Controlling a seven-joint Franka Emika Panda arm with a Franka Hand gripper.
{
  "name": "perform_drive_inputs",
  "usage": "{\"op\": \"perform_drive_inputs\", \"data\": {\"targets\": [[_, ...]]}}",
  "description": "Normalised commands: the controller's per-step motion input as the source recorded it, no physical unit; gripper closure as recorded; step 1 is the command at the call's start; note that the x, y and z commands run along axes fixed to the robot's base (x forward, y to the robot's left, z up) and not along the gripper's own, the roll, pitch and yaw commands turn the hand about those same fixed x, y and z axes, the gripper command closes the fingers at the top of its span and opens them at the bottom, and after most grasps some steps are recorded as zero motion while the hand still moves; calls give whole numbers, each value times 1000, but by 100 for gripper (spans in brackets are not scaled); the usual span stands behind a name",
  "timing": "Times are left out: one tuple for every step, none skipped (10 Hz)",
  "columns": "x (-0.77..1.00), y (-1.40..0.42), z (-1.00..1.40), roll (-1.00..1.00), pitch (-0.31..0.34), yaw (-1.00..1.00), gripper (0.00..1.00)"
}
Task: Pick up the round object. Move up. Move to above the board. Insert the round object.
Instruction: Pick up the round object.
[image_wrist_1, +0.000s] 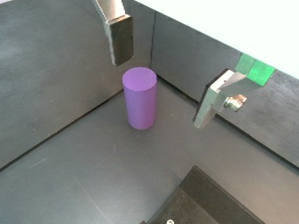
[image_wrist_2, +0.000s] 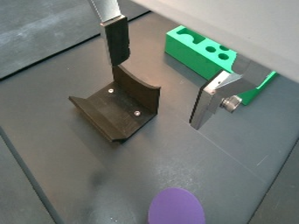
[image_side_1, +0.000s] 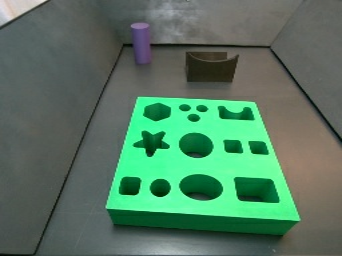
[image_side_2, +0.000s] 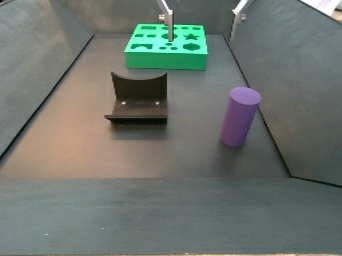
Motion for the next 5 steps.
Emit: {"op": "perform_drive_inputs", "data": {"targets": [[-577,23,0,0,-179,-197,0],[-906,269,-189,0,-299,-49,0],[-894,391,-283,0,-304,-20,0],[-803,523,-294,-24,-313,0,0],[-426,494,-389,-91,-251,26,0]]}}
